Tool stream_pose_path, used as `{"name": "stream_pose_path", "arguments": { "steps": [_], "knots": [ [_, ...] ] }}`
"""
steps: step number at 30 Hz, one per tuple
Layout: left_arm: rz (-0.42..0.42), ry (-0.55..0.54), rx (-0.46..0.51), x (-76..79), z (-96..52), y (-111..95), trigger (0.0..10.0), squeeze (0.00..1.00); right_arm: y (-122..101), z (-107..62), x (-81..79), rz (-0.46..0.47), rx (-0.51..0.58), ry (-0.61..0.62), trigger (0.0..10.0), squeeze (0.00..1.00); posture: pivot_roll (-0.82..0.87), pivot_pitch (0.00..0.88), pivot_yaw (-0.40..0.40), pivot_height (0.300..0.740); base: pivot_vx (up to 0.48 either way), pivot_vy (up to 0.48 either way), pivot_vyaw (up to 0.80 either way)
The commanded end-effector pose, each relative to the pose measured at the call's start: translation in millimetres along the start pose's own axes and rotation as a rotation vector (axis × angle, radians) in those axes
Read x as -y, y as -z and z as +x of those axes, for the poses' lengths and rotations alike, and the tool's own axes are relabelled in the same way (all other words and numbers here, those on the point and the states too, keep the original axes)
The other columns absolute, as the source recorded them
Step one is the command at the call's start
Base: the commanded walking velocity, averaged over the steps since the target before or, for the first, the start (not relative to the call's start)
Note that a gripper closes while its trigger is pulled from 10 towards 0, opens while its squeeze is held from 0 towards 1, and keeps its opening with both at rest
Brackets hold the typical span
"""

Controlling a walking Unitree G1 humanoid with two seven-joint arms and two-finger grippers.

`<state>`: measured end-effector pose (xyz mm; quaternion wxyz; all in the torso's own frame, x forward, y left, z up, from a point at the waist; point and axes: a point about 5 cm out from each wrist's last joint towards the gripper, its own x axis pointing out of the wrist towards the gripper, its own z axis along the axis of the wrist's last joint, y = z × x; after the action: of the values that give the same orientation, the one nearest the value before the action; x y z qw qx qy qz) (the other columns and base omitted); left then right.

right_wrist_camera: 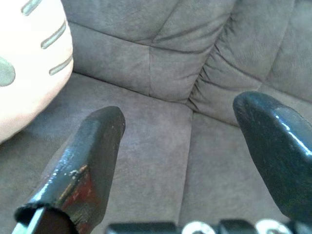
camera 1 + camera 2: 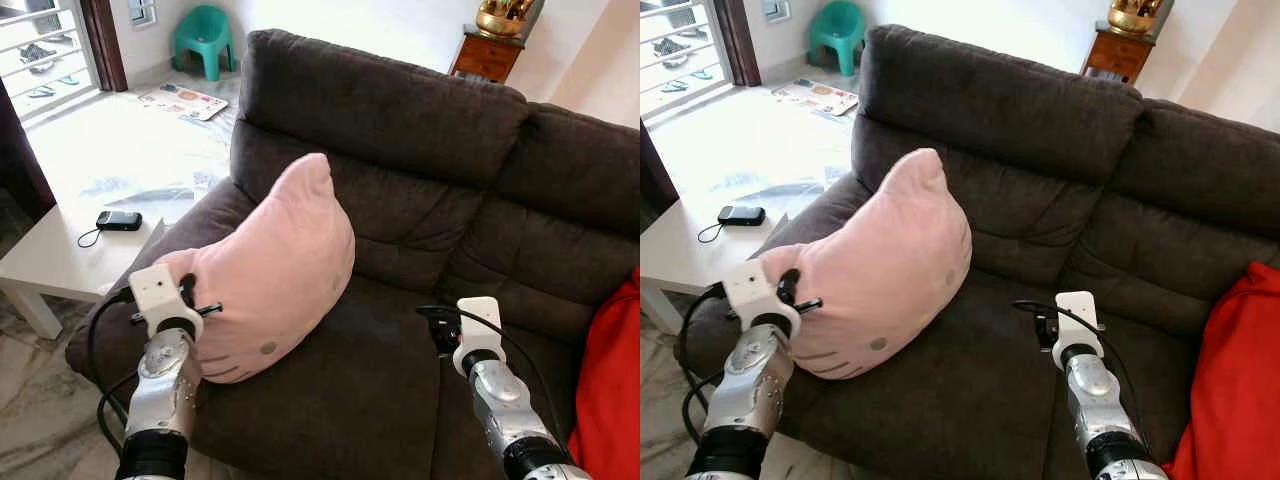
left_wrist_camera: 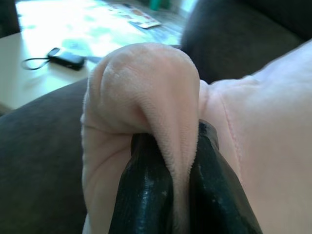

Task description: Move the pillow to the sofa from floor

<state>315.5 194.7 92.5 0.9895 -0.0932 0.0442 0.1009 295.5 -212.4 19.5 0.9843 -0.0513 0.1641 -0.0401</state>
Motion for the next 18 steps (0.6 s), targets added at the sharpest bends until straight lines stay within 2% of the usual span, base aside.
{"name": "stream_pose_path", "arguments": {
  "steps": [1, 4, 5, 7, 9, 12, 18],
  "knots": [
    [0.016, 0.036, -0.030, 0.7, -0.3, 6.5, 10.0, 0.00, 1.8, -2.5, 7.6, 0.039, 0.011, 0.038, 10.0, 0.00, 0.11, 0.000, -0.166, 0.740, 0.000, 0.000, 0.00],
    [0.110, 0.143, -0.059, 4.1, -2.3, 14.0, 10.0, 0.00, 13.7, -7.1, 9.9, 0.107, -0.020, 0.079, 10.0, 0.00, 0.11, 0.000, -0.163, 0.740, 0.000, 0.000, 0.00],
    [0.219, 0.185, -0.072, 3.8, -4.3, 19.5, 10.0, 0.00, 20.1, -9.0, 9.2, 0.127, -0.044, 0.080, 10.0, 0.00, 0.12, 0.000, -0.160, 0.740, 0.000, 0.000, 0.00],
    [0.329, 0.214, -0.081, 2.2, -6.2, 25.1, 10.0, 0.00, 27.0, -10.8, 8.0, 0.131, -0.083, 0.081, 10.0, 0.00, 0.12, 0.000, -0.158, 0.740, 0.000, 0.000, 0.00],
    [0.392, 0.216, -0.090, -1.3, -7.3, 29.9, 10.0, 0.00, 32.5, -12.7, 6.8, 0.130, -0.108, 0.080, 10.0, 0.00, 0.12, 0.000, -0.157, 0.740, 0.000, 0.000, 0.00],
    [0.435, 0.198, -0.094, -4.4, -7.3, 32.3, 10.0, 0.00, 34.9, -13.8, 5.5, 0.132, -0.115, 0.075, 10.0, 0.00, 0.12, 0.000, -0.157, 0.740, 0.000, 0.000, 0.00],
    [0.419, 0.179, -0.066, -3.9, -5.1, 29.4, 10.0, 0.00, 34.4, -14.1, 1.8, 0.149, -0.097, 0.062, 10.0, 0.00, 0.12, 0.000, -0.151, 0.740, 0.000, 0.000, 0.00]
  ]
}}
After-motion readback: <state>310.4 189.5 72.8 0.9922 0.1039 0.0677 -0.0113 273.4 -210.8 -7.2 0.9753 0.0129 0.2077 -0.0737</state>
